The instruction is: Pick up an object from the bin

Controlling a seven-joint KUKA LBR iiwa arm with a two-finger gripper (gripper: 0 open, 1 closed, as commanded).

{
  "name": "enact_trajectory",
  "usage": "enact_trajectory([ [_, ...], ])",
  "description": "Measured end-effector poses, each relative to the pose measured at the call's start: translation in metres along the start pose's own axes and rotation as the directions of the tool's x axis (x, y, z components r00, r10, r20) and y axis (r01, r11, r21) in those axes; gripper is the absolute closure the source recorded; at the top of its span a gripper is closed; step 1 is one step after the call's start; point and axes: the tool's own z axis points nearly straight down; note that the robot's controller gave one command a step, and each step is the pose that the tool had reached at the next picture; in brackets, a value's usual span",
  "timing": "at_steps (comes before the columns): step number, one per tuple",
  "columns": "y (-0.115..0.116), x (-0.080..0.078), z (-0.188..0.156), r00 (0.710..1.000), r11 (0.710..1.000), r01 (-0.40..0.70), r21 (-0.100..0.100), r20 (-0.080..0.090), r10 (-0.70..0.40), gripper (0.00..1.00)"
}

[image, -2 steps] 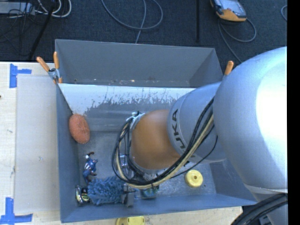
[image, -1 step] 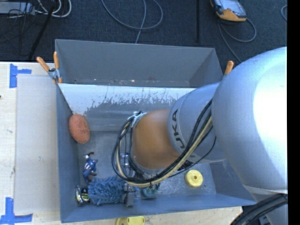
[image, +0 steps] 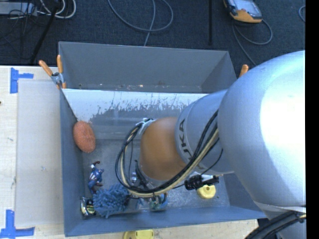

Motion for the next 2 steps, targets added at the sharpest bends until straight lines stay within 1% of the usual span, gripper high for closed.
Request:
enact_trajectory([
  [1, 0.0, 0.0, 0.0, 1.0, 1.0, 0.0, 0.0, 0.0, 0.0, 1.0],
  [2, -0.007, -0.005, -0.02, 1.0, 1.0, 0.007, 0.001, -0.005, -0.007, 1.0],
])
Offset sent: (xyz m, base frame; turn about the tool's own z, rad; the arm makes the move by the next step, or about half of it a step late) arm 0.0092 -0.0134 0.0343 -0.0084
